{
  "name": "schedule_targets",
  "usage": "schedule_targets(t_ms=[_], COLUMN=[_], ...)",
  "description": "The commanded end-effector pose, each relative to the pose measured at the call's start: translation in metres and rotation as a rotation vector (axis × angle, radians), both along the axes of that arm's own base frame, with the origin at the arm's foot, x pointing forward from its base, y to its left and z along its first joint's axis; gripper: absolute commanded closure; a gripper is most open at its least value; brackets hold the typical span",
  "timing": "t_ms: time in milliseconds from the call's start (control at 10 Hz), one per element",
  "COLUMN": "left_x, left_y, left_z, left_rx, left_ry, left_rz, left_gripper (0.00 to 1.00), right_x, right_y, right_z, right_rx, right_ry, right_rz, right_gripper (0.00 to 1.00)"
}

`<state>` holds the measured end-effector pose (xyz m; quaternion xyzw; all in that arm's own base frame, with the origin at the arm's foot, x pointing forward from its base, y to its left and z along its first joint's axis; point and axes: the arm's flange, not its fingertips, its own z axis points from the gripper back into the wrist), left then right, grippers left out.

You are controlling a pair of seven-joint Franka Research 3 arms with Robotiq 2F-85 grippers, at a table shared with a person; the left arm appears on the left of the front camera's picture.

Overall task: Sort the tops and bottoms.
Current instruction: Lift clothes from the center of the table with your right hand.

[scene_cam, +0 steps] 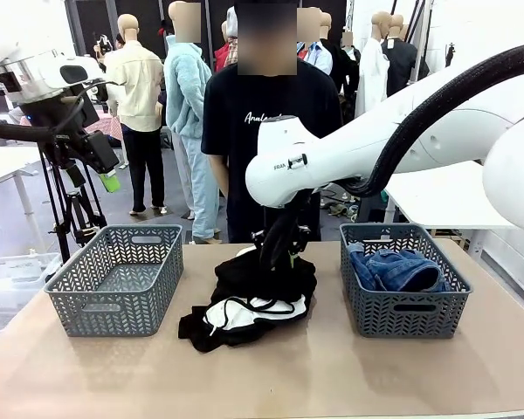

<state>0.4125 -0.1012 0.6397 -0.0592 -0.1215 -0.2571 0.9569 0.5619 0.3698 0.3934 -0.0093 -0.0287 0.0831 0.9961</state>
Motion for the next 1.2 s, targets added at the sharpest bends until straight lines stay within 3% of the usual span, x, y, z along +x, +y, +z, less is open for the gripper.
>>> schedule_targets(t_ms=[0,300,400,600,800,1100], left_x=[-0.001,-0.001,-0.001,-0.001,-0.001,-0.001], left_y=[0.002,0.002,0.002,0.002,0.002,0.002], left_z=[-0.001,-0.001,-0.001,-0.001,-0.001,-0.001], left_rx=[-0.014,-0.014,-0.014,-0.014,-0.014,-0.014], left_ry=[-0.009,-0.009,-0.009,-0.009,-0.009,-0.009], left_rz=[0.003,0.003,0.003,0.003,0.003,0.003], left_gripper=[0.0,0.0,0.0,0.0,0.0,0.0], right_x=[0.001,0.0,-0.007,-0.026,-0.047,-0.077], right_y=[0.004,0.005,0.001,-0.017,-0.041,-0.054], right_z=[0.0,0.001,0.016,0.077,0.156,0.242], right_rx=[-0.044,-0.019,0.007,0.022,0.048,0.064], right_ry=[-0.048,-0.045,-0.058,-0.21,-0.381,-0.576], right_rz=[-0.024,-0.006,-0.008,-0.021,-0.036,-0.049], right_gripper=[1.0,1.0,1.0,1.0,1.0,1.0])
